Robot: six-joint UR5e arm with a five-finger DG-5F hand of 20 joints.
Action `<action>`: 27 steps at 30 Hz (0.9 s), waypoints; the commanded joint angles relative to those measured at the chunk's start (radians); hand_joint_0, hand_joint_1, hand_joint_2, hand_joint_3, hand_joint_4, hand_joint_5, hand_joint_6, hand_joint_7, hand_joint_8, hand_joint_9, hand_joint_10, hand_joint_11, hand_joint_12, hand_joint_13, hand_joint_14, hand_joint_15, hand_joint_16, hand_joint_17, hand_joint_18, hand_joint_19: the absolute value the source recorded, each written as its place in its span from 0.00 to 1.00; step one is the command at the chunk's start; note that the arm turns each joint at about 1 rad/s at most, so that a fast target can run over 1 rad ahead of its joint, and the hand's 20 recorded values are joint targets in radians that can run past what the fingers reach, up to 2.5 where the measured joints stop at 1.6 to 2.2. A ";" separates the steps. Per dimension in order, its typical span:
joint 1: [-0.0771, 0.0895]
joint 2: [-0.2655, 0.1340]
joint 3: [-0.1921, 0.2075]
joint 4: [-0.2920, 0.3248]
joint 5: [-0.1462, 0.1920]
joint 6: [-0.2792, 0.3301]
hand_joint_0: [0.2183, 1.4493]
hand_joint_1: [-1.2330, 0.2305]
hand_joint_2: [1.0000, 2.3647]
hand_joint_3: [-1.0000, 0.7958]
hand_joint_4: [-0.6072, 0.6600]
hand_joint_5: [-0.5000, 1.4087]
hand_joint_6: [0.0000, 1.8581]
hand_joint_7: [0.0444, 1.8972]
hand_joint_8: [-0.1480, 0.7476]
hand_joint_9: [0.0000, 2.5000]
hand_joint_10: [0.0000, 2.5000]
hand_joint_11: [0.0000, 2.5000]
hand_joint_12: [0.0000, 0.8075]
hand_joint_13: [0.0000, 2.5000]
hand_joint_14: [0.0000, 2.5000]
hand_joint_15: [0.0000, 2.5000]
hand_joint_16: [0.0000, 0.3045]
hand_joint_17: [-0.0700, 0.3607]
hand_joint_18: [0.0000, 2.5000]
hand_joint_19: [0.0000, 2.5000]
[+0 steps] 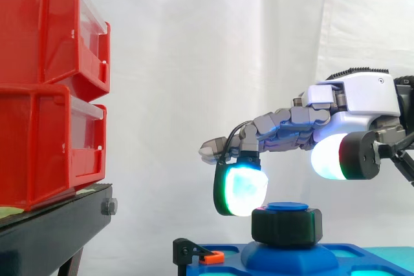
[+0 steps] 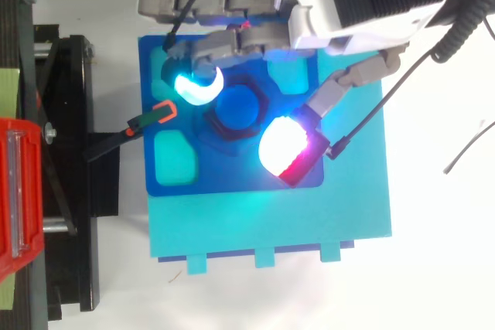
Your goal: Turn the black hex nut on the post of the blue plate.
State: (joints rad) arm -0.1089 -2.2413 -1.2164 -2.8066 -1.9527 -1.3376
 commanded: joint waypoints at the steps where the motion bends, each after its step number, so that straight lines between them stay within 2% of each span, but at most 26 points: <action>1: -0.009 0.000 0.000 0.003 -0.011 0.000 0.21 0.62 0.00 0.28 0.63 0.15 0.27 0.55 0.42 0.05 0.00 0.01 0.44 0.04 0.00 0.01 0.18 0.46 0.00 0.04; 9: -0.032 0.000 -0.002 0.004 -0.037 0.002 0.21 0.62 0.00 0.28 0.63 0.15 0.27 0.56 0.42 0.05 0.00 0.01 0.44 0.04 0.00 0.01 0.19 0.46 0.00 0.04; 14: -0.040 0.000 0.000 0.004 -0.051 0.002 0.21 0.62 0.00 0.28 0.63 0.15 0.27 0.56 0.42 0.05 0.00 0.01 0.44 0.04 0.00 0.01 0.19 0.46 0.00 0.04; 18: -0.040 0.000 0.001 0.007 -0.054 0.005 0.21 0.62 0.00 0.28 0.63 0.15 0.27 0.55 0.42 0.05 0.00 0.01 0.44 0.04 0.00 0.01 0.19 0.46 0.00 0.03; 21: -0.034 0.000 0.021 -0.002 -0.054 0.014 0.21 0.62 0.00 0.28 0.63 0.15 0.27 0.56 0.42 0.05 0.00 0.01 0.44 0.04 0.00 0.01 0.19 0.46 0.00 0.04; 23: -0.026 0.000 0.037 -0.017 -0.051 0.015 0.21 0.62 0.00 0.28 0.63 0.15 0.27 0.56 0.42 0.05 0.00 0.01 0.44 0.04 0.00 0.01 0.18 0.46 0.00 0.04; 27: -0.012 0.000 0.038 -0.011 -0.032 0.015 0.21 0.62 0.00 0.28 0.63 0.15 0.27 0.56 0.42 0.05 0.00 0.01 0.44 0.04 0.00 0.01 0.18 0.46 0.00 0.03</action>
State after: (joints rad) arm -0.1301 -2.2411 -1.1820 -2.8190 -1.9964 -1.3222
